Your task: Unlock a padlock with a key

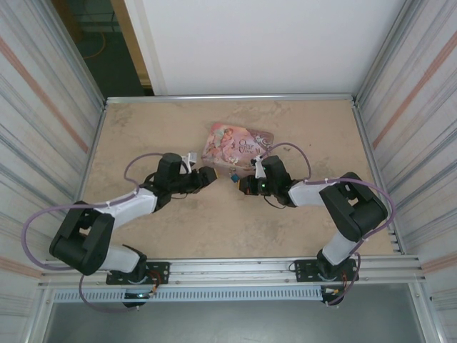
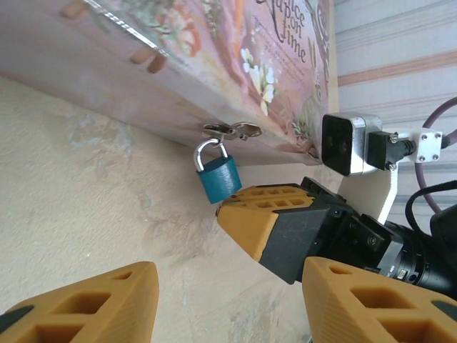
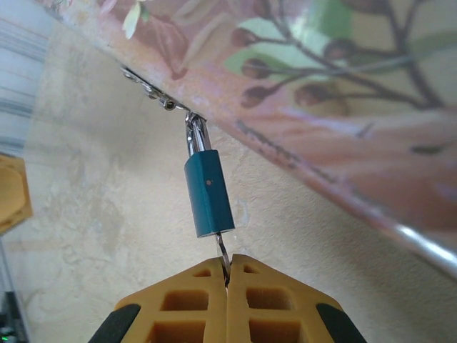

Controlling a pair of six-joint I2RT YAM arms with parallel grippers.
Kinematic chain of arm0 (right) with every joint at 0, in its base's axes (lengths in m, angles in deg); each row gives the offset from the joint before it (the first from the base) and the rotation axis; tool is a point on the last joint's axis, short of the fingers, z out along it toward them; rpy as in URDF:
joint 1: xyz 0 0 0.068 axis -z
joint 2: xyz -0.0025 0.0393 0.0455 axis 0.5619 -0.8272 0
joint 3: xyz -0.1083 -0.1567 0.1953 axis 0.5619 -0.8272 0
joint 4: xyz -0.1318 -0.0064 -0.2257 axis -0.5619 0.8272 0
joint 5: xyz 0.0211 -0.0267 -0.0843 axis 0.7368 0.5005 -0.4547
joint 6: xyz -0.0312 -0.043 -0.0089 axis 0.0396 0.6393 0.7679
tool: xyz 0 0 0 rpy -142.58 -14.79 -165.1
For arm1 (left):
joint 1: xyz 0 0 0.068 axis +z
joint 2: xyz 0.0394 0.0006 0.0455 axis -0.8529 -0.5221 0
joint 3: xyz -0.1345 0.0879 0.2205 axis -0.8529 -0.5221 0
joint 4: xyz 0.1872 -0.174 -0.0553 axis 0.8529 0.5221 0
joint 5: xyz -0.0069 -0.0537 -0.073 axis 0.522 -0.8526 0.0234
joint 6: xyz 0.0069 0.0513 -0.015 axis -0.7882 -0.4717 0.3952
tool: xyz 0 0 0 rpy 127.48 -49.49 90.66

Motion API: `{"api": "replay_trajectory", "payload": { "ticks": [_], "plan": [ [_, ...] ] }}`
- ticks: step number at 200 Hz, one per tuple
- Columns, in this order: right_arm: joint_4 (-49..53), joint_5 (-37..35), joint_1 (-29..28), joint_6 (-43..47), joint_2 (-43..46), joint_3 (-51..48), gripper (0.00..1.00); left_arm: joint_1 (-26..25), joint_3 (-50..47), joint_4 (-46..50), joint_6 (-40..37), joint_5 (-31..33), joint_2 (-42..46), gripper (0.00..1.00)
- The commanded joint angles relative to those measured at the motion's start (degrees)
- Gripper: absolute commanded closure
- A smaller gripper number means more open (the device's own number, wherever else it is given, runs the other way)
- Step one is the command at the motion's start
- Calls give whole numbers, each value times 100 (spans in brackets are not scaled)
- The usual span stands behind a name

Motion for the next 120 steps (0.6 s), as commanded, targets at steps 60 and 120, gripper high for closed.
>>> {"api": "replay_trajectory", "payload": {
  "ticks": [60, 120],
  "plan": [
    [-295, -214, -430, -1332, 171, 127, 100, -97, -588, -1500, 1399, -58, -88, 45],
    [-242, -411, -613, -1818, 191, 217, 100, -130, -684, -2377, 1948, -161, -737, 49]
  ]
}}
